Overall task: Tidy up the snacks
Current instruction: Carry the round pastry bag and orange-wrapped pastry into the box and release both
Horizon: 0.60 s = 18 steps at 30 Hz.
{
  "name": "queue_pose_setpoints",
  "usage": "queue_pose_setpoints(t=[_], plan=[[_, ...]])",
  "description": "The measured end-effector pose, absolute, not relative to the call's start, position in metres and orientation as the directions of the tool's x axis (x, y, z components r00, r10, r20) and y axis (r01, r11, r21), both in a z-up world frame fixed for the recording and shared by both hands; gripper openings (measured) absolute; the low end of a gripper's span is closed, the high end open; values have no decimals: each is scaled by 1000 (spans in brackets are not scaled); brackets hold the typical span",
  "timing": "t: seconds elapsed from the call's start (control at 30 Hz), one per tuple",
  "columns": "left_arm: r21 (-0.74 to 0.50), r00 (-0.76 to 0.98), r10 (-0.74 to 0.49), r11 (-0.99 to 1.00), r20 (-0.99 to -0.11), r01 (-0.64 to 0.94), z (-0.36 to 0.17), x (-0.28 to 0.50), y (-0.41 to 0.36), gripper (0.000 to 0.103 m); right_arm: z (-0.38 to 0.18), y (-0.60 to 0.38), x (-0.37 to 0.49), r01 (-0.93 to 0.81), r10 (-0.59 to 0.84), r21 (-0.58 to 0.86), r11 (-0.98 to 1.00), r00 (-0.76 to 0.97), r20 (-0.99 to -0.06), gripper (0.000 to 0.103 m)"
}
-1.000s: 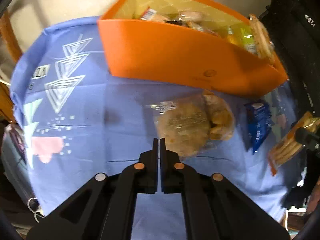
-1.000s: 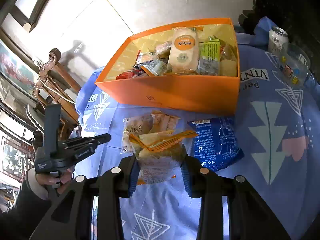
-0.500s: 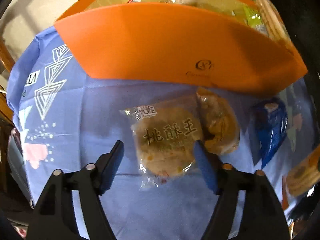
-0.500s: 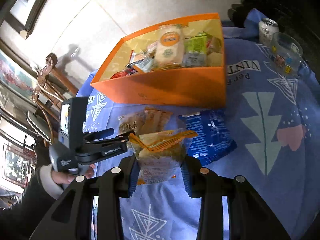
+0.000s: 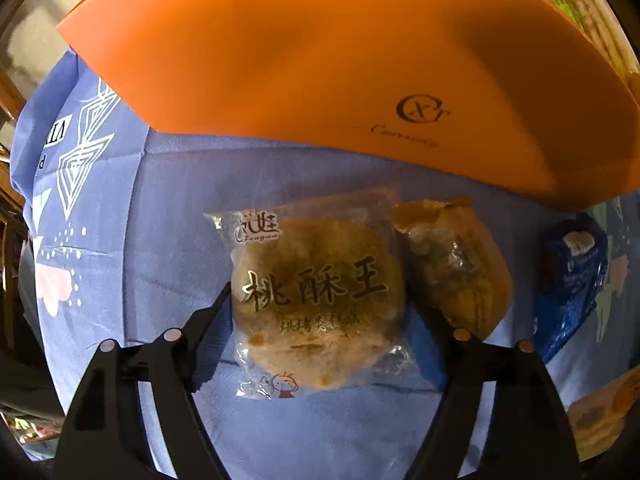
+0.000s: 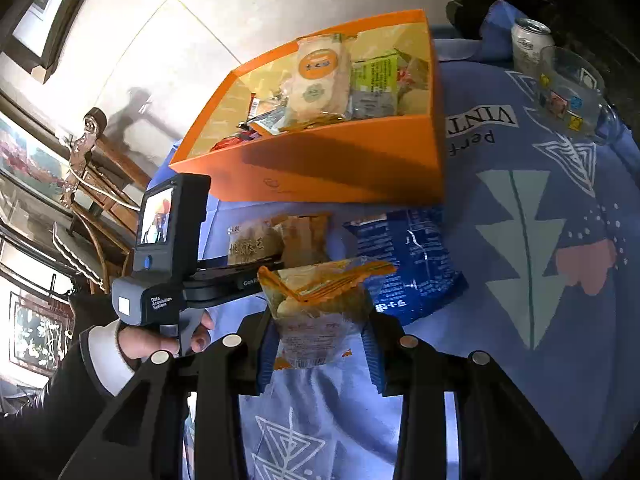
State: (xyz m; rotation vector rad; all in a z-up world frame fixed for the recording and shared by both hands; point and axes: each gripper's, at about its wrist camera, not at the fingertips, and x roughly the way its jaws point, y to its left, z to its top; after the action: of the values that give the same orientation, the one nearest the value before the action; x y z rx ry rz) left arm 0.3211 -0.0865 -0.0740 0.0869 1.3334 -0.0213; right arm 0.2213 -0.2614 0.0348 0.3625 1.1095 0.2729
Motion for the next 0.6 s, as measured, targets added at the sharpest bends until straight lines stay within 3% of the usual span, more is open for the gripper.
queue_pose_setpoints(t=[0.2,0.6], plan=[[-7,254,-19,999,-967,48,-39,305,-52,75,48,-258,225,-69,399,413,908,445,-802,37],[-70,532,-119,991,-838,111,120,315,-46,75,126,-248,267,-134,367,362,922,601,-710,37]])
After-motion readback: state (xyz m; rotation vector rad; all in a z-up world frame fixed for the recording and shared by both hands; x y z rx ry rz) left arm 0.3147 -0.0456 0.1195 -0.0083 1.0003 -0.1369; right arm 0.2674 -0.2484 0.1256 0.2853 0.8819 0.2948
